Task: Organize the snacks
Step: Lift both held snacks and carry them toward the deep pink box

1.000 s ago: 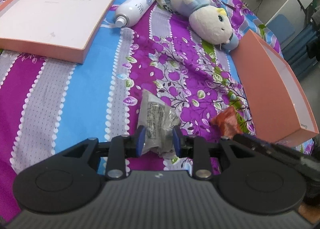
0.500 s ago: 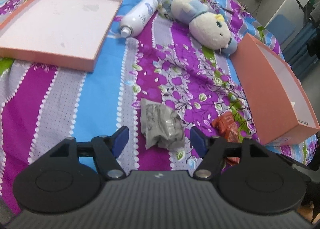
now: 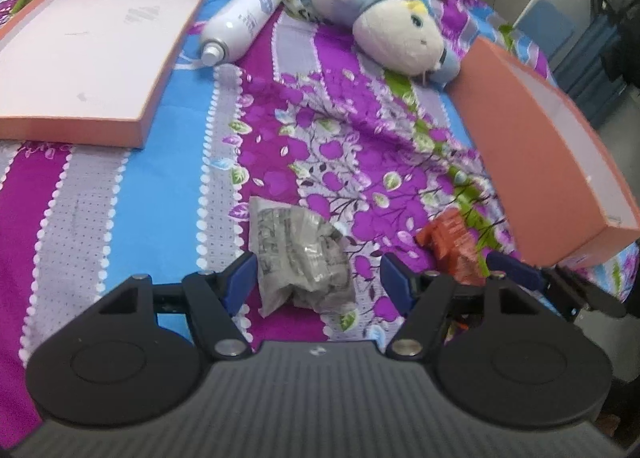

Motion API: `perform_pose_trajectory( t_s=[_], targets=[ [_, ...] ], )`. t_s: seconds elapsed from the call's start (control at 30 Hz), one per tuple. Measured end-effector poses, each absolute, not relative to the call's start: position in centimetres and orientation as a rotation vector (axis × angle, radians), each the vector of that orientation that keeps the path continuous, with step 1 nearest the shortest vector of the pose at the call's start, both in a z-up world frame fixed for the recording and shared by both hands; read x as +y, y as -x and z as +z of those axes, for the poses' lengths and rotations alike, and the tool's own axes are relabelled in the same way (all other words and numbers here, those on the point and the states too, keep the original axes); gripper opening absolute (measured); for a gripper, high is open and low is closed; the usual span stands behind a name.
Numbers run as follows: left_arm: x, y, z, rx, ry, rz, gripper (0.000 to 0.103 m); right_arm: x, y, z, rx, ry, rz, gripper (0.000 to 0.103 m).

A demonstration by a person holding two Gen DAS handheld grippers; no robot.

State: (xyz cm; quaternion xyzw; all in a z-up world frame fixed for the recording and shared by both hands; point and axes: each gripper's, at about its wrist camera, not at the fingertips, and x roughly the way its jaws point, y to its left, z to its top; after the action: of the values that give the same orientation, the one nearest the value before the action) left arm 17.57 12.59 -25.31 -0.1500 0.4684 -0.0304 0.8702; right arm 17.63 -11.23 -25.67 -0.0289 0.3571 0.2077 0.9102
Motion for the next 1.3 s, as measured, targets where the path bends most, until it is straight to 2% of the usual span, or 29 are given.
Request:
perform_pose_trajectory(
  t_s=[0.07, 0.17, 0.33, 0.4, 0.83, 1.3],
  targets=[
    [12.4, -18.1, -25.9, 0.988, 0.289, -0.060, 0.072, -11.0, -18.0, -26.1, 0.743, 0.068, 0.425, 0.064],
    [11.9, -18.7, -26.1, 0.985, 0.241, -0.065, 0.072, -10.9, -18.2, -26.5, 0.750, 0.086, 0.422, 0.049],
    [10.9, -19.7, -26.4, 0.989, 0.187, -0.063, 0.070, -12.0, -18.8, -26.7, 0.794, 0.002, 0.440, 0.044],
    [10.3, -19.8, -26.4, 0.985, 0.148, -0.055, 0.060, -12.4, -18.9, -26.5, 0.806, -0.017, 0.438, 0.036],
    [8.3, -18.6, -23.2, 0.946, 0.156, -0.005, 0.054, -14.5, -17.7, -24.0, 0.822, -0.054, 0.391, 0.034],
    [7.5, -15.1, -15.2, 0.808, 0.186, -0.014, 0.054, -16.7, -14.2, -15.8, 0.652, -0.091, 0.403, 0.034]
  ],
)
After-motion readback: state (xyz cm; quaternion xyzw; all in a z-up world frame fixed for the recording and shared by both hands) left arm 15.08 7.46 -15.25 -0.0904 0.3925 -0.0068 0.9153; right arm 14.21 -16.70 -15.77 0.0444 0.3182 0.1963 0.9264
